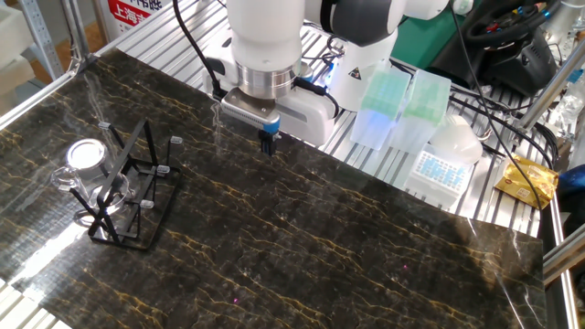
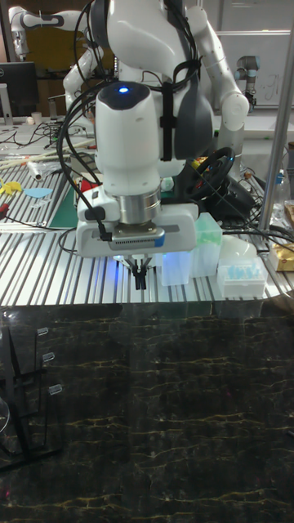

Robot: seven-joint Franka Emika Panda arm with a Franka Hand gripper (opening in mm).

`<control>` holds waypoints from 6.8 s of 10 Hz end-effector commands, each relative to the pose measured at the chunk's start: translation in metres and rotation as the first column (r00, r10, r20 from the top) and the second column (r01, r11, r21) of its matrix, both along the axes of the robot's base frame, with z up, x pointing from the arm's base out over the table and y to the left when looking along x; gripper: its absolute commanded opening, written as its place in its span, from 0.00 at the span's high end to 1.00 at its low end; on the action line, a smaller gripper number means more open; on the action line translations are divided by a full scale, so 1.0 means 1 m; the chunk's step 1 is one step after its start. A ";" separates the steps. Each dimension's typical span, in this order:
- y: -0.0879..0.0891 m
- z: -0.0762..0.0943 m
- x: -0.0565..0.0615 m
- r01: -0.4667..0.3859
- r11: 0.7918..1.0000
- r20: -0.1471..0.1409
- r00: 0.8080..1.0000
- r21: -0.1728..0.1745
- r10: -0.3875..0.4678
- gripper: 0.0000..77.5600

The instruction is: Take the cup off the cup rack

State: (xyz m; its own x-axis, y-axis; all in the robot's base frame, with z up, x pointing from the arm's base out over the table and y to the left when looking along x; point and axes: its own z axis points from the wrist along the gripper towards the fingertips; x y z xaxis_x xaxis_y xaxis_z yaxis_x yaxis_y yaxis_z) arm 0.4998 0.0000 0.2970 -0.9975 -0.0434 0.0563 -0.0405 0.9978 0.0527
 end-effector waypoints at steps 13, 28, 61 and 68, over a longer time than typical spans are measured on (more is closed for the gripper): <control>0.002 -0.006 0.002 -0.002 1.000 0.004 1.000 0.005 0.002 1.00; -0.043 -0.012 0.031 -0.021 0.998 0.047 0.999 -0.052 0.023 1.00; -0.037 -0.044 0.033 0.024 1.000 0.079 0.997 -0.014 -0.023 1.00; -0.037 -0.044 0.033 0.024 1.000 0.079 0.997 -0.015 -0.023 1.00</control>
